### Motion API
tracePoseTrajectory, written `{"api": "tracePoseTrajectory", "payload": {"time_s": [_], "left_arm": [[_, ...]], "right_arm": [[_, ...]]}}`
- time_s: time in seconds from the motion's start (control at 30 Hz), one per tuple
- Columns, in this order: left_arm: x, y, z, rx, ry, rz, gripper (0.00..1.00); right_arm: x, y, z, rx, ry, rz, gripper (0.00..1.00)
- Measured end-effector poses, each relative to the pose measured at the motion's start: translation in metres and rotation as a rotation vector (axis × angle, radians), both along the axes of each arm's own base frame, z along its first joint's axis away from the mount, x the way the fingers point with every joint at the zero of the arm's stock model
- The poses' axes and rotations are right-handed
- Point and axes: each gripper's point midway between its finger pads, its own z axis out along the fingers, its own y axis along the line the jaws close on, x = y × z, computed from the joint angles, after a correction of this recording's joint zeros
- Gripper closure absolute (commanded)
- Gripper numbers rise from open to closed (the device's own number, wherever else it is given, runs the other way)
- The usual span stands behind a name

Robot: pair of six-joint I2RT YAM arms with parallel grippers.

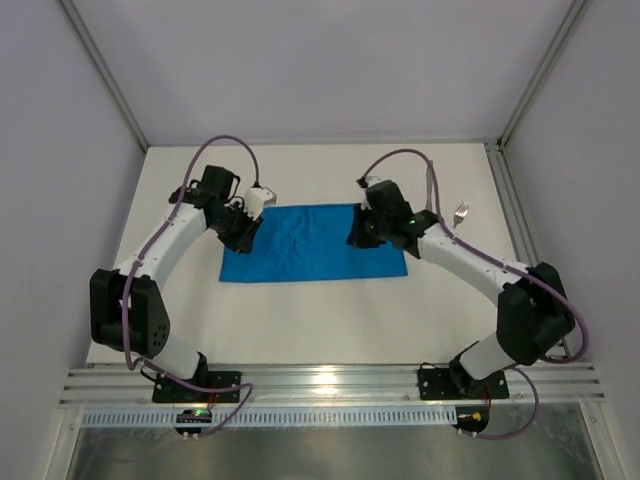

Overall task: Fold the napkin into a case and place the utensils inside
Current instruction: Smooth out the rectangle-folded napkin at the center of the board.

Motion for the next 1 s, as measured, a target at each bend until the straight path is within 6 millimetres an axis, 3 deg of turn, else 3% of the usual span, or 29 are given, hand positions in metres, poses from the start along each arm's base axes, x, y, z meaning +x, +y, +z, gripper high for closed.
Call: {"api": "tracePoseTrajectory", "payload": {"time_s": [0.07,0.17,0.23,0.33,0.47,0.57,0.83,1.0], "left_arm": [[-0.004,0.005,-0.009,0.010,0.033,0.021,0.78],[-0.013,0.021,-0.031,0.052,0.090,0.076,0.79],[-0.021,0.034,-0.048,0.086,0.139,0.121,0.79],[-0.027,0.052,-0.074,0.147,0.200,0.178,0.79],[-0.033,0.065,-0.106,0.221,0.256,0.213,0.79],[-0.035,0.069,-0.112,0.243,0.267,0.228,0.79],[-0.032,0.071,-0.113,0.257,0.253,0.240,0.80],[-0.032,0.072,-0.113,0.266,0.247,0.239,0.81]], "right_arm": [[-0.005,0.050,-0.003,0.062,0.005,0.112,0.96],[-0.009,0.107,-0.018,0.106,0.034,0.234,0.96],[-0.010,0.137,-0.030,0.130,0.053,0.291,0.96],[-0.017,0.164,-0.053,0.148,0.091,0.348,0.96],[-0.030,0.170,-0.091,0.128,0.176,0.380,0.96],[-0.037,0.166,-0.116,0.107,0.229,0.379,0.96],[-0.038,0.162,-0.116,0.131,0.202,0.384,0.96],[-0.043,0.146,-0.116,0.106,0.210,0.363,0.96]]}}
